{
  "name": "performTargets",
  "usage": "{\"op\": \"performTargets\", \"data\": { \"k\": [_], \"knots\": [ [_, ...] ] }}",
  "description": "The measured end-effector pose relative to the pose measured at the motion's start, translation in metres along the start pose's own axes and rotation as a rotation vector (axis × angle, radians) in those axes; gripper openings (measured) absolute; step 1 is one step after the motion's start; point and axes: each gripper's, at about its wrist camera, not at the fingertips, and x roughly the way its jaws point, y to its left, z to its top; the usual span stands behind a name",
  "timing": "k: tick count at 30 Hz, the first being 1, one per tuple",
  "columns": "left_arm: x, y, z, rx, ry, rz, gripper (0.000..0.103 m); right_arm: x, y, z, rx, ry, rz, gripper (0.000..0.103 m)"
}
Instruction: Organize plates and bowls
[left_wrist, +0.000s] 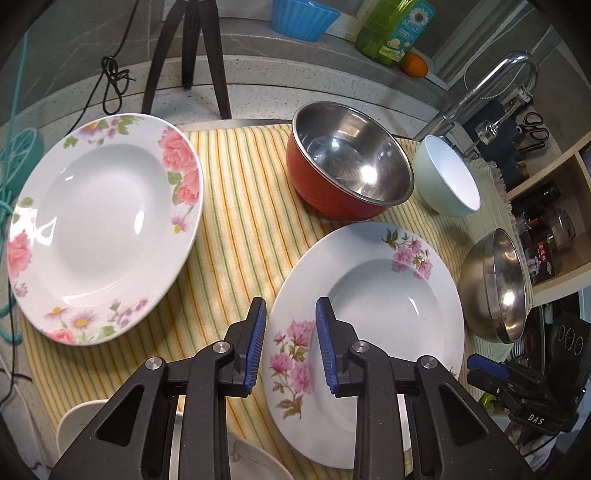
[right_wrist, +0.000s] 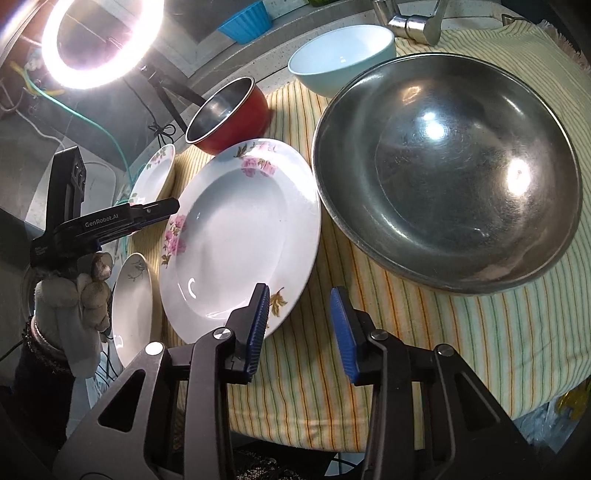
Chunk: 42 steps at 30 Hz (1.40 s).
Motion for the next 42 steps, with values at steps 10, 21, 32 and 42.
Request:
{"op": "performTargets", "data": {
  "k": [10, 21, 32, 42],
  "knots": [
    [0.008, 0.002, 0.003, 0.005, 0.021, -0.007, 0.022, 0.011, -0.004, 0.005, -0.003, 0.021, 0.007, 0.032],
    [0.009, 0.005, 0.003, 0.012, 0.029, -0.018, 0.022, 0.013, 0.001, 0.005, -0.039, 0.035, 0.006, 0.020],
    [0.006, -0.001, -0.008, 0.012, 0.031, -0.011, 0.022, 0.013, 0.002, 0.005, -0.061, 0.039, 0.004, 0.020],
    [0.002, -0.006, -0.025, 0.002, 0.036, -0.007, 0.022, 0.016, 0.007, 0.003, -0.084, 0.042, 0.005, 0.020]
  ]
}}
